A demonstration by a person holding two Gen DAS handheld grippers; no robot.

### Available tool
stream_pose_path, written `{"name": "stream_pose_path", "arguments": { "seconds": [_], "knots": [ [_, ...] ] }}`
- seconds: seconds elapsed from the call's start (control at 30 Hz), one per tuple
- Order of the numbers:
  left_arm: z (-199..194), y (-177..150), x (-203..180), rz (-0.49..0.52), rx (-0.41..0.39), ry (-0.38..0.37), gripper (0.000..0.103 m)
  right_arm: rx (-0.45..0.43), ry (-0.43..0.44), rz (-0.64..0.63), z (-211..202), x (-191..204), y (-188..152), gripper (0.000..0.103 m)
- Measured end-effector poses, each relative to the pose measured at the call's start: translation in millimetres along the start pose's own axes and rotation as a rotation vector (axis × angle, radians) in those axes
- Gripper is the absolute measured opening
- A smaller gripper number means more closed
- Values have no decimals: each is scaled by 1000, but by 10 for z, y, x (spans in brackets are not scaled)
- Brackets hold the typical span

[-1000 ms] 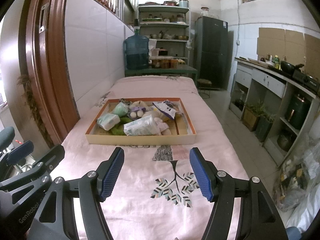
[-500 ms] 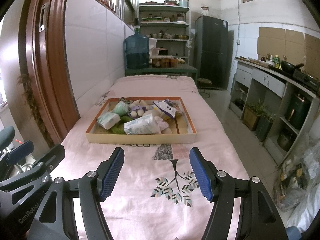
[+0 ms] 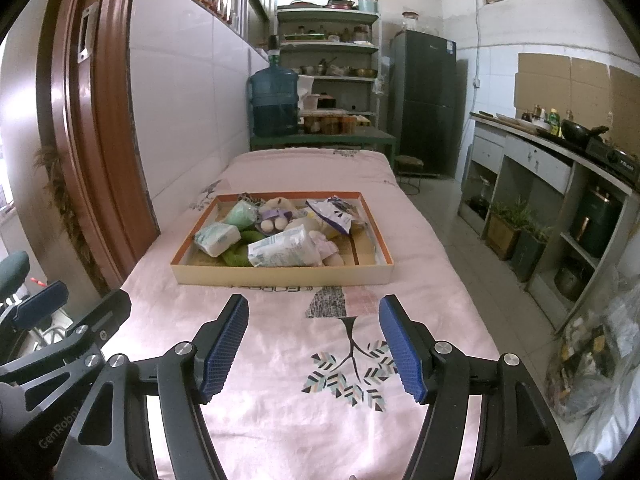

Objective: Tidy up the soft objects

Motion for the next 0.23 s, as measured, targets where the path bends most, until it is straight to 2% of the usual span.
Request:
{"name": "stream_pose_path", "arguments": {
  "seconds": [0.23],
  "knots": [
    [-11,-60,-56,5,2,7,72,4,-3,1,22,-6,-66,70]
  ]
}}
Point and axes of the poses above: each gripper's, at about its wrist camera, not at the fingertips, and z roughly the way its jaws point, x to its left, y to its top, the point moved 8 cm from there along z, roughly the way its jaws point, and after that the axes turned 9 degrees about z, right-handed, at the moved point
